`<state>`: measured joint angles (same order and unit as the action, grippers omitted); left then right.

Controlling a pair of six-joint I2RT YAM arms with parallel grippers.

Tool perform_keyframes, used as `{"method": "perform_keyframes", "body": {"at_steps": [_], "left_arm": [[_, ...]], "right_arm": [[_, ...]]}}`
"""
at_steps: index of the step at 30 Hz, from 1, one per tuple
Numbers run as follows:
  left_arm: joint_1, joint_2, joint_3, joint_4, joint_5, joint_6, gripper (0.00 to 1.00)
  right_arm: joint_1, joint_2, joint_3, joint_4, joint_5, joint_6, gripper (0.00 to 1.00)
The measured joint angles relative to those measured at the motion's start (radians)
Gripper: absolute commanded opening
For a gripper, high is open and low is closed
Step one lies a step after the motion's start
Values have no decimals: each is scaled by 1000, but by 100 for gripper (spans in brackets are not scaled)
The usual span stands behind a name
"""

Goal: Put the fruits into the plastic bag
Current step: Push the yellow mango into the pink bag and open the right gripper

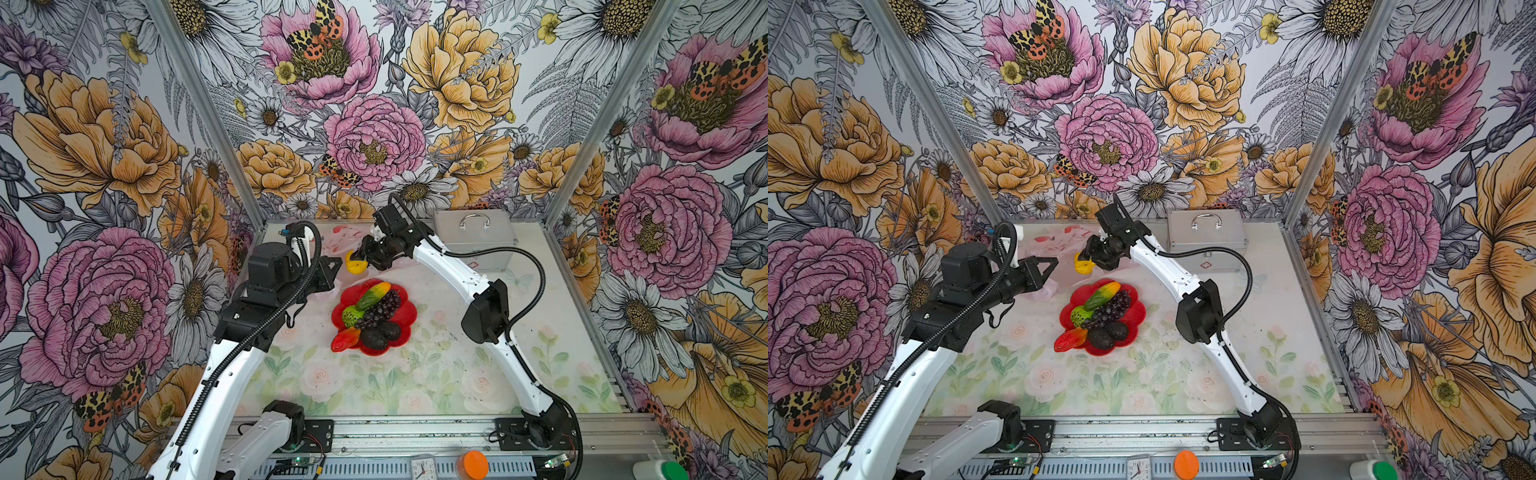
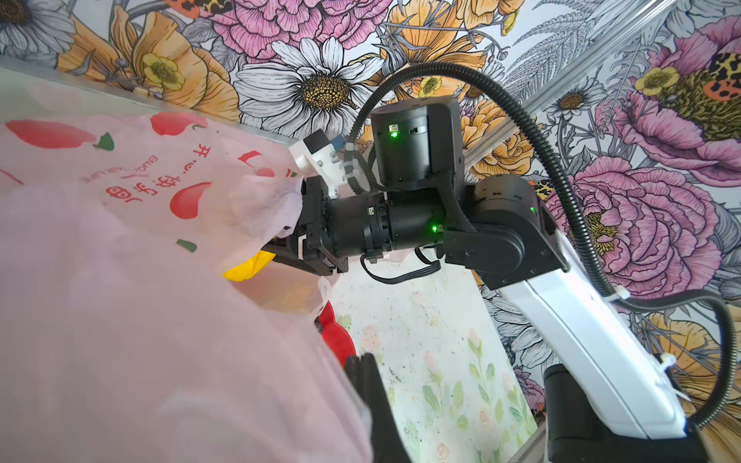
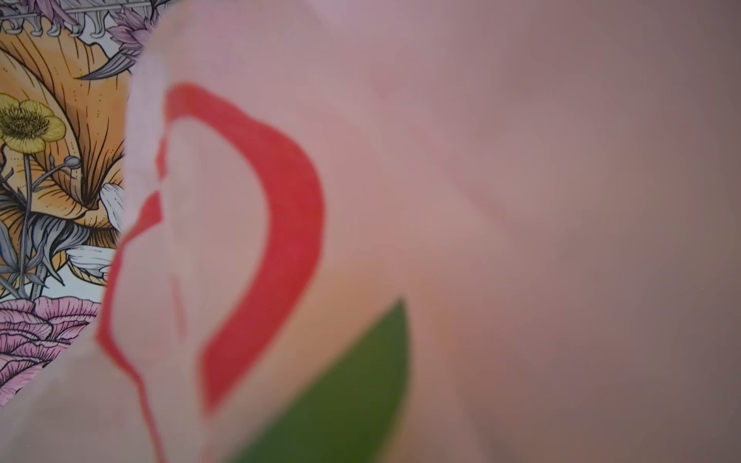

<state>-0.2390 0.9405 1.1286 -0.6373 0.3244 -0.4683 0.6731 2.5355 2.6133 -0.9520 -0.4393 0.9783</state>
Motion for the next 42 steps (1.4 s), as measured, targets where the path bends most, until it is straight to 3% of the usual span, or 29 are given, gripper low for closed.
{"method": "perform_keyframes", "body": {"at_steps": [15,30,37,42], "left_arm": [[0,37,-23,10,14,-31,0],[3,68,-23,19,29,-45,0],[11,68,-23,27,34,-58,0],[14,68,-23,29,37,-61,0]], "right_arm": [[-38,39,2,76,1,76,61],[-53,39,2,154,-44,80,69],[-53,39,2,199,-72,90,98],[-53,39,2,209,-86,91,100]]}}
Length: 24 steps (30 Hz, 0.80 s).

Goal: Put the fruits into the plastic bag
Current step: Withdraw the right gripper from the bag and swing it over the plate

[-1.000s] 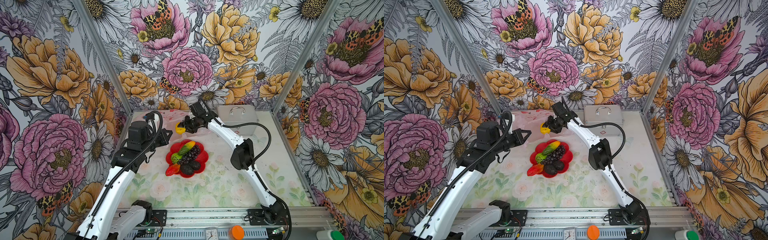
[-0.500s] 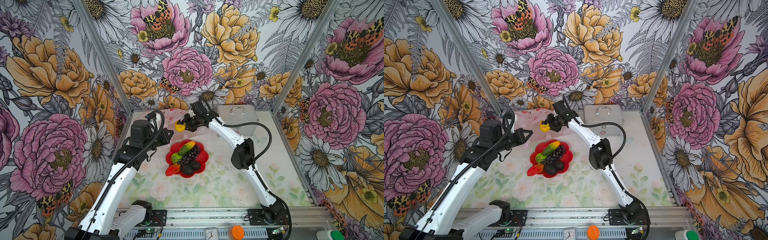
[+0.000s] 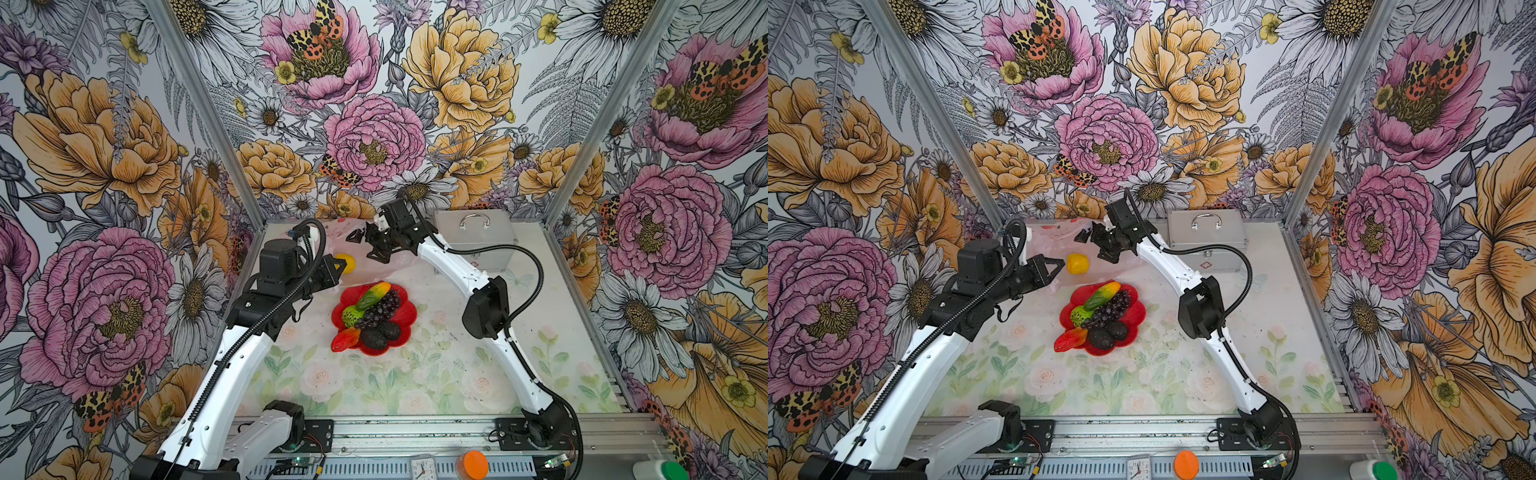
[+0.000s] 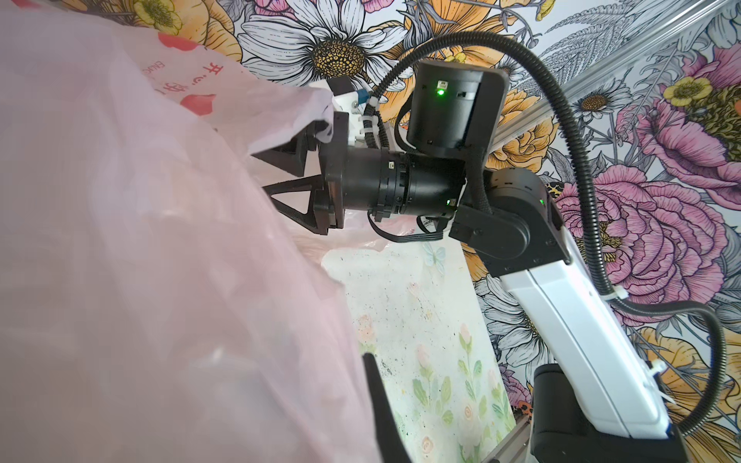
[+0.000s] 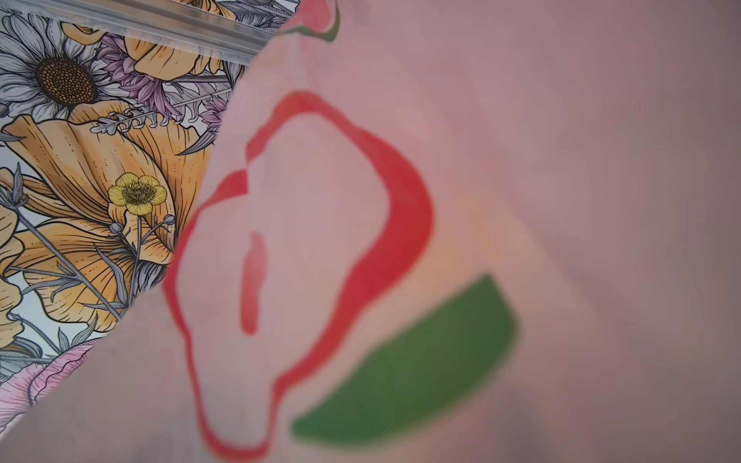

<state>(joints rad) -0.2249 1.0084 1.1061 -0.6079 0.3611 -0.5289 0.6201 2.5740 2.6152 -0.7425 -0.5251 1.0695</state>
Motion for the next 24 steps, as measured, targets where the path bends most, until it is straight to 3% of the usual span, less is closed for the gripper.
{"method": "perform_keyframes", "body": {"at_steps": [16,24], "left_arm": [[5,2,0,7,3,-8,0],[34,-14,-34,7,3,-31,0]], "right_arm": [[0,-1,-3,6,-29,-15,100],[0,-87,-134,11,-49,-69,99]]}}
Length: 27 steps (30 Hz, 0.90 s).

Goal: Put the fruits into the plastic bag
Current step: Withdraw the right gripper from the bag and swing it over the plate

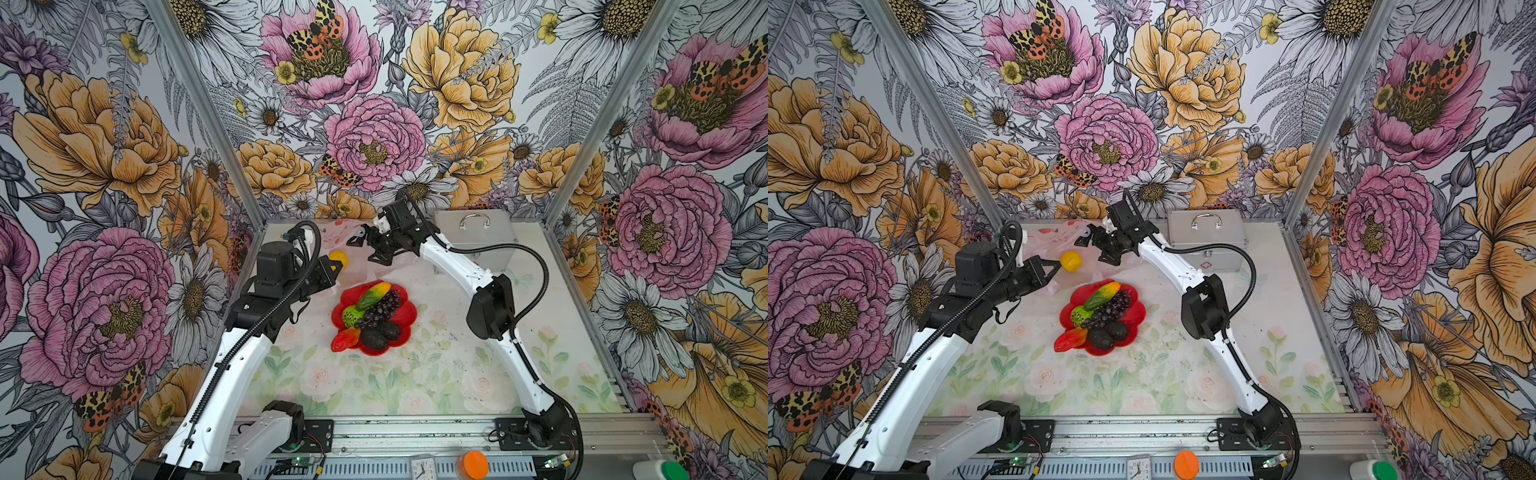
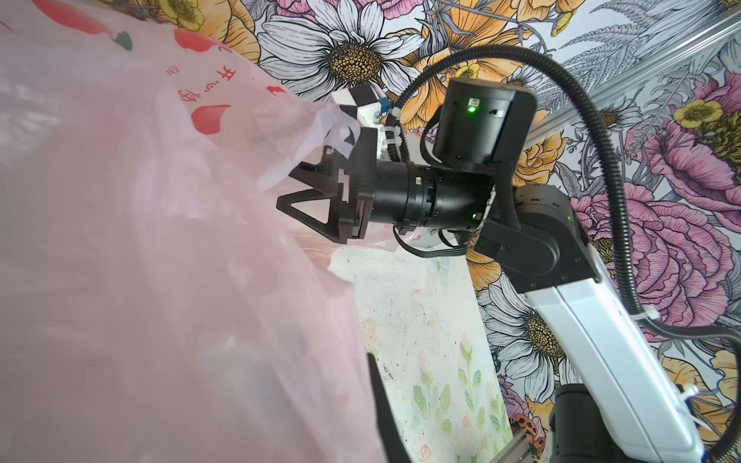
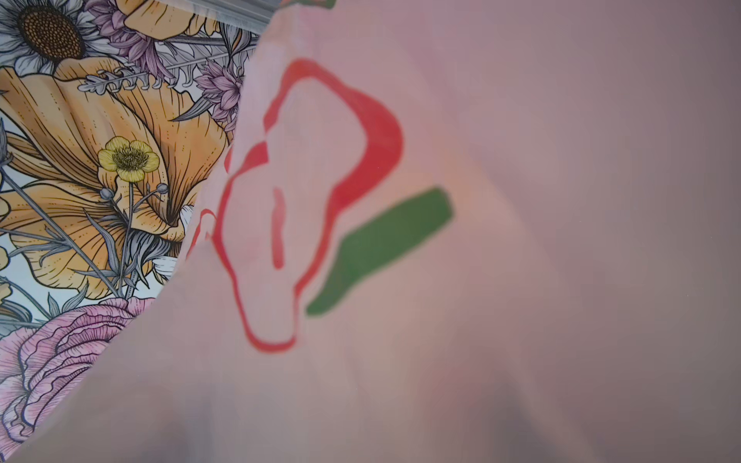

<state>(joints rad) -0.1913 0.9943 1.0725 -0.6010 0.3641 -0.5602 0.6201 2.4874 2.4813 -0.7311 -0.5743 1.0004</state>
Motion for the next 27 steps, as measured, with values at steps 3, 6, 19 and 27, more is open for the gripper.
{"method": "perform_keyframes", "body": {"at_steps": [3,6,19,27], "left_arm": [[0,0,-2,1,0,-8,0],[0,0,-2,0,0,-11,0],[27,-10,-26,1,0,-22,0],[37,-33,-33,1,0,-22,0]], "right_arm": [[-3,-43,-39,0,-21,-18,99],[-9,-88,-69,0,-49,-31,100],[-25,-190,-83,3,-157,-44,99],[-36,-325,-134,2,-164,-50,100]]}}
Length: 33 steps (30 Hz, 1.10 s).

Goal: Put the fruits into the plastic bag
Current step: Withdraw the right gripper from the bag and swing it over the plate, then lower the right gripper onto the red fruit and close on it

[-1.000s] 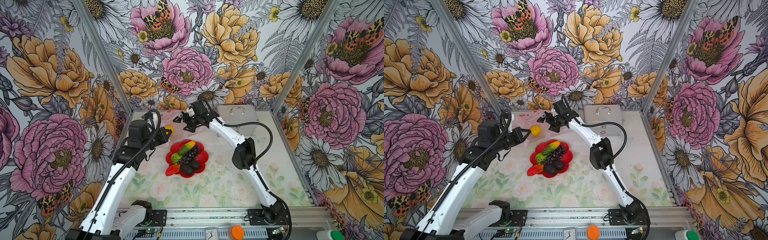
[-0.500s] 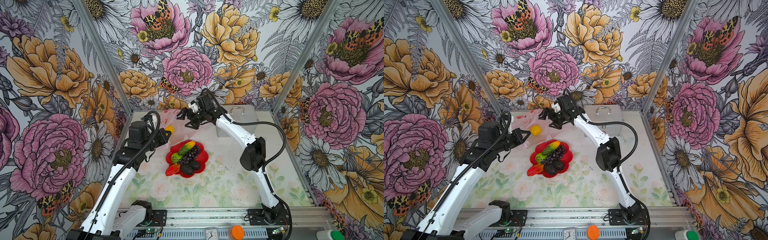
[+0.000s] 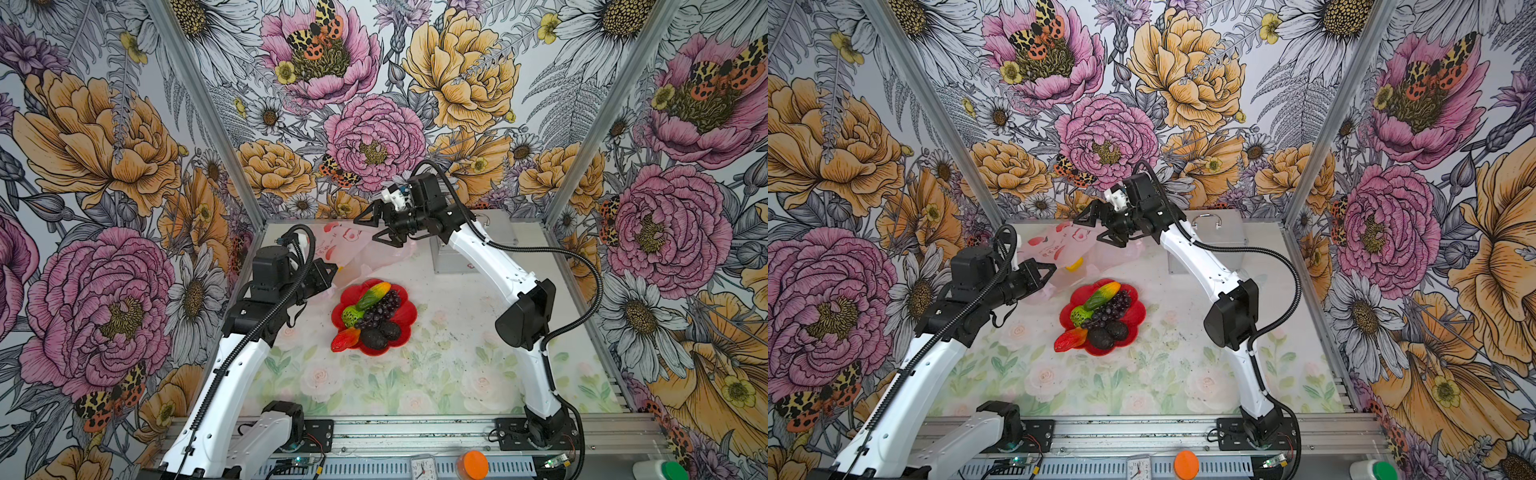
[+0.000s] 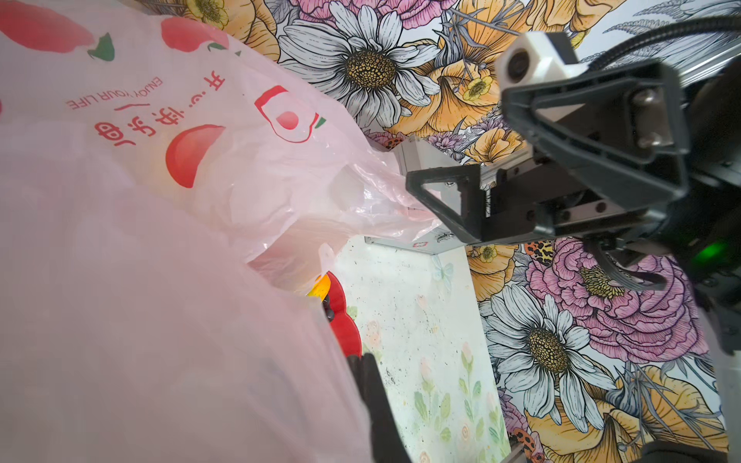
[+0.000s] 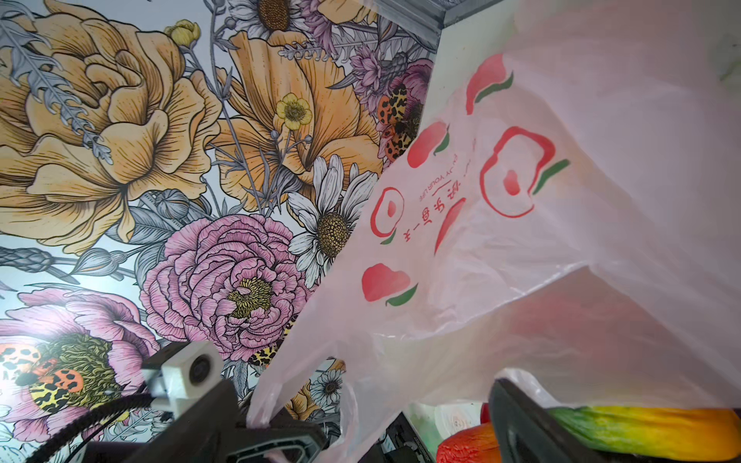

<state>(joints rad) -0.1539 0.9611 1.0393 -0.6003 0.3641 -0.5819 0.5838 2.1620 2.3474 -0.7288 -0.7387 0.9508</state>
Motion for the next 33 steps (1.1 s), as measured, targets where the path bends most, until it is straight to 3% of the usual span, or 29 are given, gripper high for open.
{"method": "perform_keyframes", "body": {"at_steps": [10,14,18,23,27,33], "left_arm": [[-42,13,6,-4,-2,10,0],[-66,23,27,-22,-15,31,0],[-84,31,50,-31,-34,47,0],[-98,37,62,-33,-52,62,0],[-99,37,63,-48,-65,69,0],[-99,37,63,-60,-76,69,0]], "right_arm": [[0,-217,-184,-153,64,-151,100],[43,-244,-213,-303,166,-336,100],[182,-296,-349,-357,375,-595,99],[387,-491,-823,-108,513,-946,100],[416,-654,-1185,211,522,-1123,100],[418,-679,-1316,557,507,-1284,100]]}}
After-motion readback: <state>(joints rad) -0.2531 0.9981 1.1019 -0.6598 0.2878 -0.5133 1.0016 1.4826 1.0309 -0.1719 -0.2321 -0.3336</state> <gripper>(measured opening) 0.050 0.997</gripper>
